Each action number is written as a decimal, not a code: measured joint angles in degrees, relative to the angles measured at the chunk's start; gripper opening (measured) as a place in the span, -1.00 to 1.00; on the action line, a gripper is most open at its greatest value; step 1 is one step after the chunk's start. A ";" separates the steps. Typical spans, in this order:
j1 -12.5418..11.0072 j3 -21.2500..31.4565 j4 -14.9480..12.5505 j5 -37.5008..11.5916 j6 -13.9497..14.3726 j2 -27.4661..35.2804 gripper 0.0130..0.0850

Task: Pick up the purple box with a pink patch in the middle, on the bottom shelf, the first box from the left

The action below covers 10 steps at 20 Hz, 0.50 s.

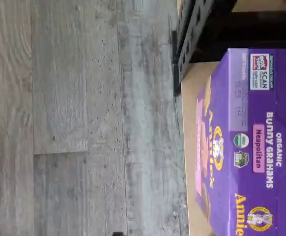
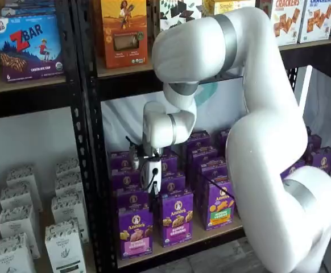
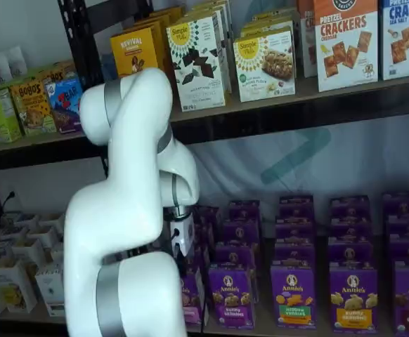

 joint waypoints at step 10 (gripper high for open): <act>0.88 -1.44 -2.05 -0.43 2.67 1.41 1.00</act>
